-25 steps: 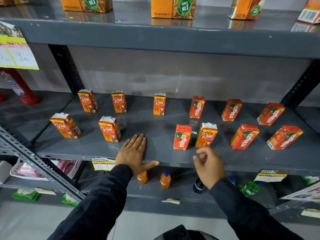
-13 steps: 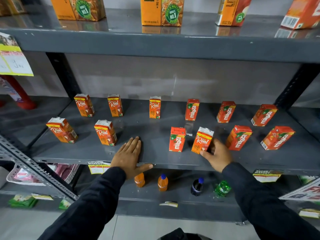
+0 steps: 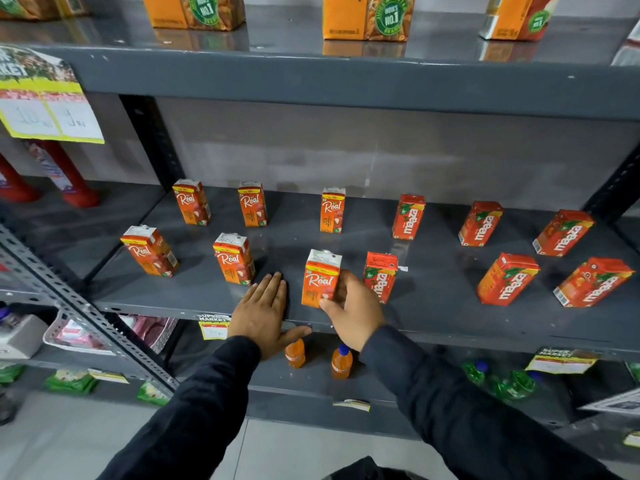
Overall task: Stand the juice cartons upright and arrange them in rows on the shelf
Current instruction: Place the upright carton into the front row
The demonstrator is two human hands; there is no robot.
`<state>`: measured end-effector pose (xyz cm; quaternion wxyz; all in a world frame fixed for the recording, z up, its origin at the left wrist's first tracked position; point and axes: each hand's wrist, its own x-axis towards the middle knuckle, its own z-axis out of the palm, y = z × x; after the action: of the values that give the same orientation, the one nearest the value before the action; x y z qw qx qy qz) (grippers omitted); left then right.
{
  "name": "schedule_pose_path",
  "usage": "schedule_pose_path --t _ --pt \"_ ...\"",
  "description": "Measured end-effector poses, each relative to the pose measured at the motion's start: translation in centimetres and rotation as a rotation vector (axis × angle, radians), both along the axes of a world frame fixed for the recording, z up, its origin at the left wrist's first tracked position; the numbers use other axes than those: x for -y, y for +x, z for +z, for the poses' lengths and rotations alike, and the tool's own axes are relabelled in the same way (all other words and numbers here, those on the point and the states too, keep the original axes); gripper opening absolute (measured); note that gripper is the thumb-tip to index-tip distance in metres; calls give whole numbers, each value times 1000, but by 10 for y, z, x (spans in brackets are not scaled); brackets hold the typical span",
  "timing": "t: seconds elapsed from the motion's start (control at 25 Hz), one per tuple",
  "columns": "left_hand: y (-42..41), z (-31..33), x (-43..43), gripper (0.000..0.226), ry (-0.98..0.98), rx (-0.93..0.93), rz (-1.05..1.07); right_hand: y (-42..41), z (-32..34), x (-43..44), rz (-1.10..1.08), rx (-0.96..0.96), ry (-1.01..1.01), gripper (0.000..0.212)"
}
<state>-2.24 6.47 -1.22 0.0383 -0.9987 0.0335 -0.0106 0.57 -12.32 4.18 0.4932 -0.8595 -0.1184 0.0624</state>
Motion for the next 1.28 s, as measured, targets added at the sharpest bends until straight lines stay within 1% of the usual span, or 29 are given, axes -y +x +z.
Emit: schedule_pose_path --t 0.16,0.36,0.52,0.6,0.64,0.72,0.76,0.8,0.84,0.88,0.92,0.96,1.0,1.04,1.12,1.2,1.28 --pt "2 -1 -2 116 -24 11 -4 20 -9 -24 -158 -12 -110 30" --pt "3 -5 -4 114 -22 23 -21 31 -21 -23 -173 23 -213 30" --pt "4 -5 -4 114 -14 33 -27 31 -21 -23 -155 46 -236 37" --pt "3 -5 -4 113 -9 46 -29 15 -26 -20 -133 81 -204 49" --pt "2 -5 -3 113 -12 53 -32 1 -32 -15 -124 142 -173 52" --pt "3 -8 -3 113 -16 47 -29 -32 -48 1 -147 366 -65 46" --pt "4 -9 -1 112 -17 45 -27 -42 -59 15 -216 477 -31 45" --pt "4 -10 -2 112 -14 48 -26 -43 -64 26 -311 539 -1 49" --pt "4 -9 -3 112 -13 56 -24 -34 -62 35 -407 549 6 60" --pt "4 -9 -5 113 -7 60 -21 -20 -56 40 -485 503 -16 73" --pt "4 -9 -6 113 -1 52 -24 -6 -48 42 -536 409 -52 85" --pt "4 -9 -5 113 0 47 -26 5 -38 42 -550 297 -91 94" --pt "3 -10 -5 113 -4 55 -22 13 -29 39 -542 209 -136 97" --pt "3 -9 -3 113 -13 67 -18 19 -24 37 -530 155 -182 94" --pt "2 -9 -2 112 -30 69 -5 26 -23 36 -516 119 -270 77" --pt "3 -11 -1 111 -28 69 -3 31 -27 48 -542 96 -289 62" --pt "3 -11 -1 111 -26 72 -2 38 -29 64 -577 68 -267 56"
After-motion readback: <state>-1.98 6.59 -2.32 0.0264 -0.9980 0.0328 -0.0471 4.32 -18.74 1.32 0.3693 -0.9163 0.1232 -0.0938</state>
